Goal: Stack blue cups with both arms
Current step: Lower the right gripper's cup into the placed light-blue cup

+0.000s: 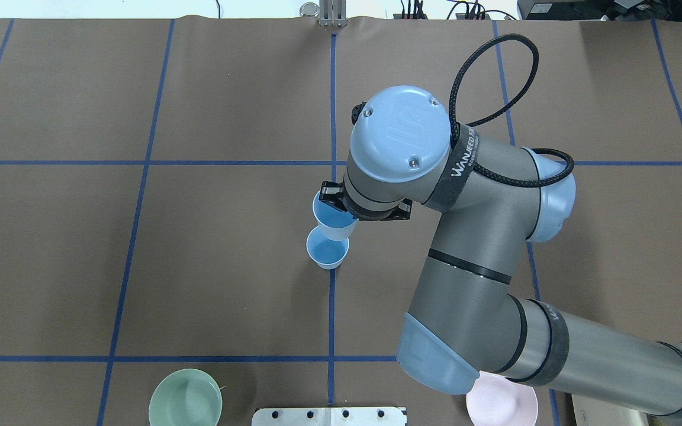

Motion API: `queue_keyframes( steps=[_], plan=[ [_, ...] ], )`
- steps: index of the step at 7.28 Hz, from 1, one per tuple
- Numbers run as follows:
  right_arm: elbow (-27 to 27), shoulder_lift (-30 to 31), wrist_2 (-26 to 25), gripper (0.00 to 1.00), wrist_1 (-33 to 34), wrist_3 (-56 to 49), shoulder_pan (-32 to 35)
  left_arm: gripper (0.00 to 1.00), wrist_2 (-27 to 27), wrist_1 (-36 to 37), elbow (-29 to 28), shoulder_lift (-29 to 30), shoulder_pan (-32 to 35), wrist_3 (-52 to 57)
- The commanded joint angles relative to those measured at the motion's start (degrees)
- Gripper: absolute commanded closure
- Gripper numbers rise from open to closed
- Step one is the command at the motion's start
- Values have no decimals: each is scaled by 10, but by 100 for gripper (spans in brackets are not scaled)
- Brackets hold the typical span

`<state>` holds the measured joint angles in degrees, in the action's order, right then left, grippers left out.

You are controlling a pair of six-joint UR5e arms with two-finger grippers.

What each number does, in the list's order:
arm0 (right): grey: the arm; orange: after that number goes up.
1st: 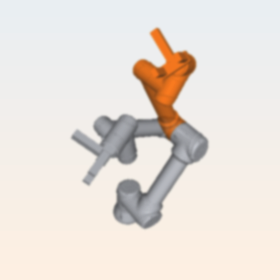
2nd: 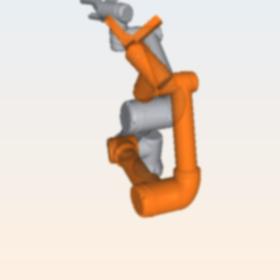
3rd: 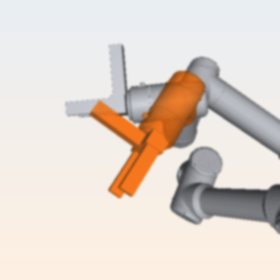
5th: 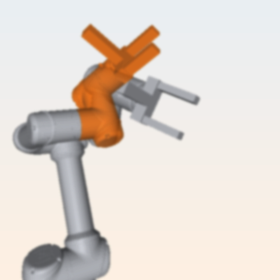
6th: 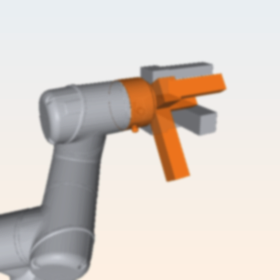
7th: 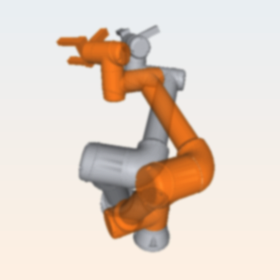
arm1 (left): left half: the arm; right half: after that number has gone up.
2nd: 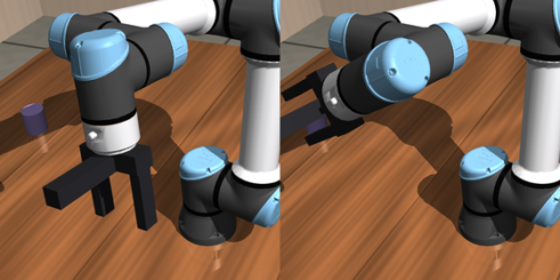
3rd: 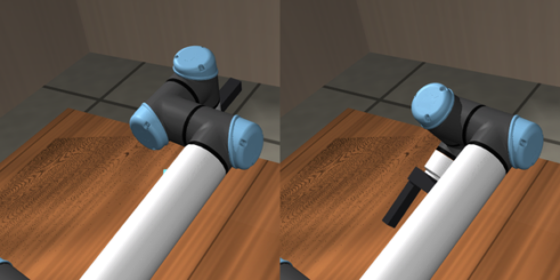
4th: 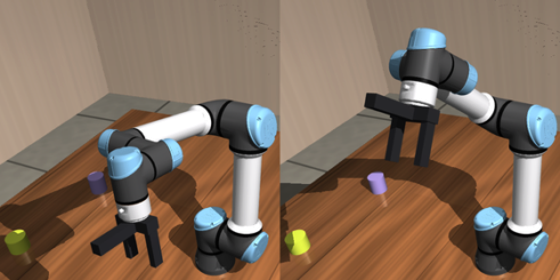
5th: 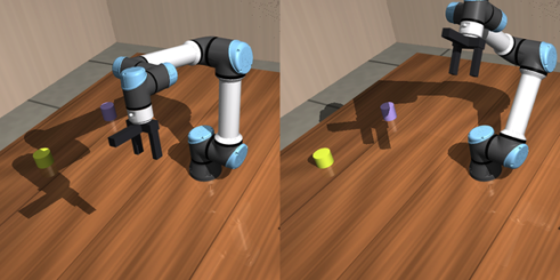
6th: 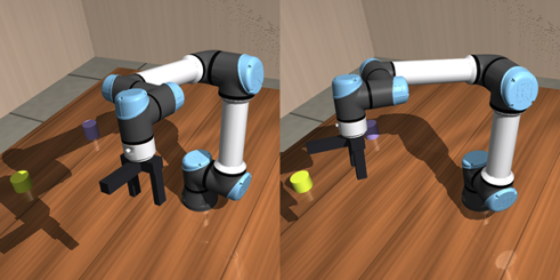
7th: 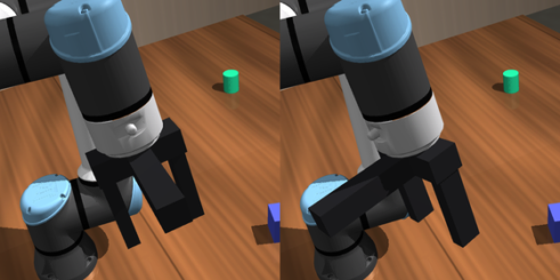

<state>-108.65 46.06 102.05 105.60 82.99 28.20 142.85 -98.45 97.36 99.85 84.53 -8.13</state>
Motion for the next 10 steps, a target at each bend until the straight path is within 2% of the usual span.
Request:
queue_keyframes(
  steps=[1, 6, 10],
  plan=[
    [1, -1, -19, 100, 0, 17, -20, 3, 0, -1, -4, 0, 2, 1],
    [10, 4, -47, 100, -5, 17, -46, 3, 0, 0, -3, 0, 3, 1],
    [22, 6, -48, 100, -14, 16, -50, 3, 0, 0, -5, -2, 3, 1]
  ],
)
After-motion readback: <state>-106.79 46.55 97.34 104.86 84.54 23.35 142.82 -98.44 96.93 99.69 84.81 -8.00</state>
